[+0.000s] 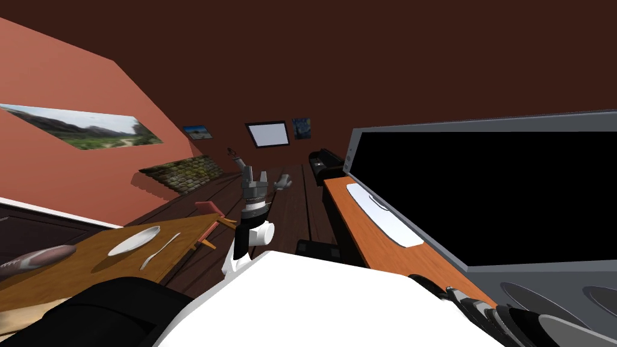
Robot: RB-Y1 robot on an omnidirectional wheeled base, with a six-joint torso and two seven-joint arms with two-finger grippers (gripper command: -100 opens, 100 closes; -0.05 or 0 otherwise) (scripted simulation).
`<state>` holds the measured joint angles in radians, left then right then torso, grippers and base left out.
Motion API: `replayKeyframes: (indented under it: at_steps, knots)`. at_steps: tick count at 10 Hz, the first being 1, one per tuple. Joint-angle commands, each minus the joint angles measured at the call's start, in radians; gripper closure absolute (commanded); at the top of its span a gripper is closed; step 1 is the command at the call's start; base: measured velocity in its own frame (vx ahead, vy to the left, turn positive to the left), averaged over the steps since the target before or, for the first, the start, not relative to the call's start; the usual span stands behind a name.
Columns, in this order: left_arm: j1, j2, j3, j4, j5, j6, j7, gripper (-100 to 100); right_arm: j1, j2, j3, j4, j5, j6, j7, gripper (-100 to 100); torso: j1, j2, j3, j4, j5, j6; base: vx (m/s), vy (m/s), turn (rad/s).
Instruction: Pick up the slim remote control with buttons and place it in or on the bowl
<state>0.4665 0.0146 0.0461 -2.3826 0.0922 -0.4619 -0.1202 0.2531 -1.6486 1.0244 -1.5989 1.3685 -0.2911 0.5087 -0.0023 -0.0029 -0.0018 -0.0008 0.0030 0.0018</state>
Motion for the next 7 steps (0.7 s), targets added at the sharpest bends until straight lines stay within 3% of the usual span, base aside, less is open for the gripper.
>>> replayKeyframes:
  at_steps: [1, 5, 6, 7]
  knots:
    - [0.000, 0.000, 0.000, 0.000, 0.000, 0.000, 0.000, 0, 0.000, 0.000, 0.000, 0.000, 0.000, 0.000, 0.000, -100, 0.000, 0.000, 0.000, 0.000, 0.000, 0.000, 0.001, -0.013, -0.001]
    - [0.000, 0.000, 0.000, 0.000, 0.000, 0.000, 0.000, 0, 0.000, 0.000, 0.000, 0.000, 0.000, 0.000, 0.000, -100, 0.006, 0.001, 0.000, 0.000, 0.002, 0.000, 0.000, -0.001, 0.000]
    - [0.000, 0.000, 0.000, 0.000, 0.000, 0.000, 0.000, 0, 0.000, 0.000, 0.000, 0.000, 0.000, 0.000, 0.000, 0, 0.006, 0.001, 0.000, 0.000, 0.002, 0.000, 0.000, 0.000, 0.000]
    - [0.000, 0.000, 0.000, 0.000, 0.000, 0.000, 0.000, 0, -0.007, -0.036, -0.002, -0.036, -0.004, -0.004, -0.007, -100, 0.006, 0.001, 0.000, 0.000, 0.002, 0.000, 0.004, -0.009, -0.091]
